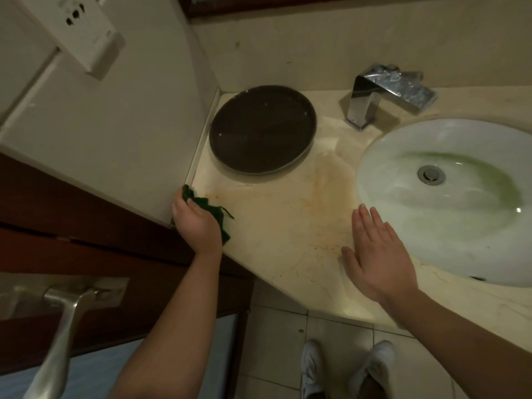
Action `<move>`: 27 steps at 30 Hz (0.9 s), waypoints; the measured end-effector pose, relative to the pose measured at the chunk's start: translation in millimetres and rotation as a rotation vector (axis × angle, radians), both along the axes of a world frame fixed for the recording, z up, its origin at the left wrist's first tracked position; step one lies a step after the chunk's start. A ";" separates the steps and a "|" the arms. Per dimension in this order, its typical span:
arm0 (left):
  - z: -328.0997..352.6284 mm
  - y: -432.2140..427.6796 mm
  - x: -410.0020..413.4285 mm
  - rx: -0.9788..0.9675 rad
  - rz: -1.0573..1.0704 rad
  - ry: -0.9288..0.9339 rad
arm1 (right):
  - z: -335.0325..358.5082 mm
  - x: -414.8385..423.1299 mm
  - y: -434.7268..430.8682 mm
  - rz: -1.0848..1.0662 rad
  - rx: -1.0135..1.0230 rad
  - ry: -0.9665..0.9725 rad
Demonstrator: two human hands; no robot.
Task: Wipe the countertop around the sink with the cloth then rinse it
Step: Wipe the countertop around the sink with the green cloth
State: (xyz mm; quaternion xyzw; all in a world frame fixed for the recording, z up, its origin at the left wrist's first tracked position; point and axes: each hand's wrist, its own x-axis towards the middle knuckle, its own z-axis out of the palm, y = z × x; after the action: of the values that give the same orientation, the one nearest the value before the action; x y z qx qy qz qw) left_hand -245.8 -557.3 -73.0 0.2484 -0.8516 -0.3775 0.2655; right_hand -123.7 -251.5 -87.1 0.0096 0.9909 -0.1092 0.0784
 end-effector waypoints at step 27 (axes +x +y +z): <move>-10.0 146.4 45.5 -0.635 -1.076 -0.471 | 0.1 -0.8 2.4 0.020 -0.027 0.028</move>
State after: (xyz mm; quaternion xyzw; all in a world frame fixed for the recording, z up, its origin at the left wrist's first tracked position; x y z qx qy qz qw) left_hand -200.3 -410.8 -83.0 -0.2256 -0.9618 -0.1241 -0.0927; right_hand -124.5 -249.2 -87.0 -0.0030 0.9904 -0.1217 0.0656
